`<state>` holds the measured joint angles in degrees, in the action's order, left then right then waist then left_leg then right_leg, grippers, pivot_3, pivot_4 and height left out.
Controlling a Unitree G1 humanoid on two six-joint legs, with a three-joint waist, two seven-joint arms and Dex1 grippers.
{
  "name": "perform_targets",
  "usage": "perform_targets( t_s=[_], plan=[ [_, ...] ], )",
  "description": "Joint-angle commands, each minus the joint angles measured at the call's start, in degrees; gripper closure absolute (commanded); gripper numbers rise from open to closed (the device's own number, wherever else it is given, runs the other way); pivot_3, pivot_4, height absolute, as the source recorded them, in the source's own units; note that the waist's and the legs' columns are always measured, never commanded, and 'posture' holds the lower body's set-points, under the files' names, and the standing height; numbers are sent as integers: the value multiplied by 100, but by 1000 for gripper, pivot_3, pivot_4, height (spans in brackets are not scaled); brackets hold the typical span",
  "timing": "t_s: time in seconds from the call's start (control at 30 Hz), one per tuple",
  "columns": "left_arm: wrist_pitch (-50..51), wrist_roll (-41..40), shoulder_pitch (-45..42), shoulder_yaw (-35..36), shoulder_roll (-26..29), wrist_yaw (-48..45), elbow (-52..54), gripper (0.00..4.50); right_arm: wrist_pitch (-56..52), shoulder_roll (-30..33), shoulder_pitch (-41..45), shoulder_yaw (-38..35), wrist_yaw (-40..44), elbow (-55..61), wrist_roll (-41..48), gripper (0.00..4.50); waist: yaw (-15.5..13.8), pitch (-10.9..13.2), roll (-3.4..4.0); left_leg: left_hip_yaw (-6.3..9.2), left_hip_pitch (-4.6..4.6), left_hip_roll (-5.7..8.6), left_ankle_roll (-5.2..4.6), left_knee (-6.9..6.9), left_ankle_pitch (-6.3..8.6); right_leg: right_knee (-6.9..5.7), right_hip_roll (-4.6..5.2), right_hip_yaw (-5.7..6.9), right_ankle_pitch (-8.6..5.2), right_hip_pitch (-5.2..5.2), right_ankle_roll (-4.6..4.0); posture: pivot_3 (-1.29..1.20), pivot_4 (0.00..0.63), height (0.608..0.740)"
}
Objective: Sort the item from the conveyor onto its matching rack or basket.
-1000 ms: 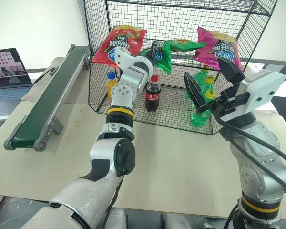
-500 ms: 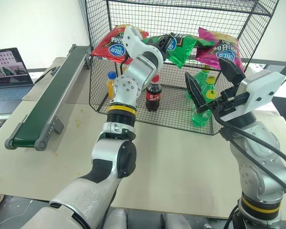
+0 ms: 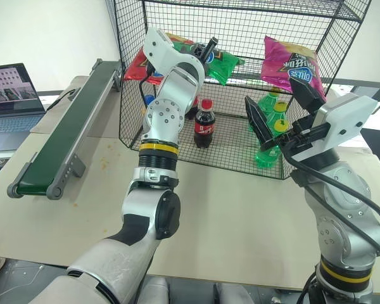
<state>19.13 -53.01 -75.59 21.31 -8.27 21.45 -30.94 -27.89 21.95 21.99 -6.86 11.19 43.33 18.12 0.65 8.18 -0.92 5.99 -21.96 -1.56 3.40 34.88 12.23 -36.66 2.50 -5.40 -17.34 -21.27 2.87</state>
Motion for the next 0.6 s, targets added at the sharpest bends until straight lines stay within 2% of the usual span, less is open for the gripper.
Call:
perform_targets(
  t_s=[0.03,0.37,0.6],
  plan=[
    [-50,-307,31,113,-945,-34,-194,4422,68,25,80,-60,-22,183,-41,0,1,0,0,0,1,0,0,0,0,-2,0,0,0,0,0,0,150,740],
    [-594,-546,-505,415,-999,-461,-1472,4422,26,31,84,-47,-52,212,-139,0,1,-1,1,0,2,1,-1,0,-1,-3,0,1,0,0,0,0,150,740],
    [-703,-655,-823,476,-974,-892,-1893,4422,17,19,60,-57,-54,225,-174,0,-5,-1,1,0,4,3,-2,1,-3,-4,0,1,0,3,0,0,150,740]
  ],
)
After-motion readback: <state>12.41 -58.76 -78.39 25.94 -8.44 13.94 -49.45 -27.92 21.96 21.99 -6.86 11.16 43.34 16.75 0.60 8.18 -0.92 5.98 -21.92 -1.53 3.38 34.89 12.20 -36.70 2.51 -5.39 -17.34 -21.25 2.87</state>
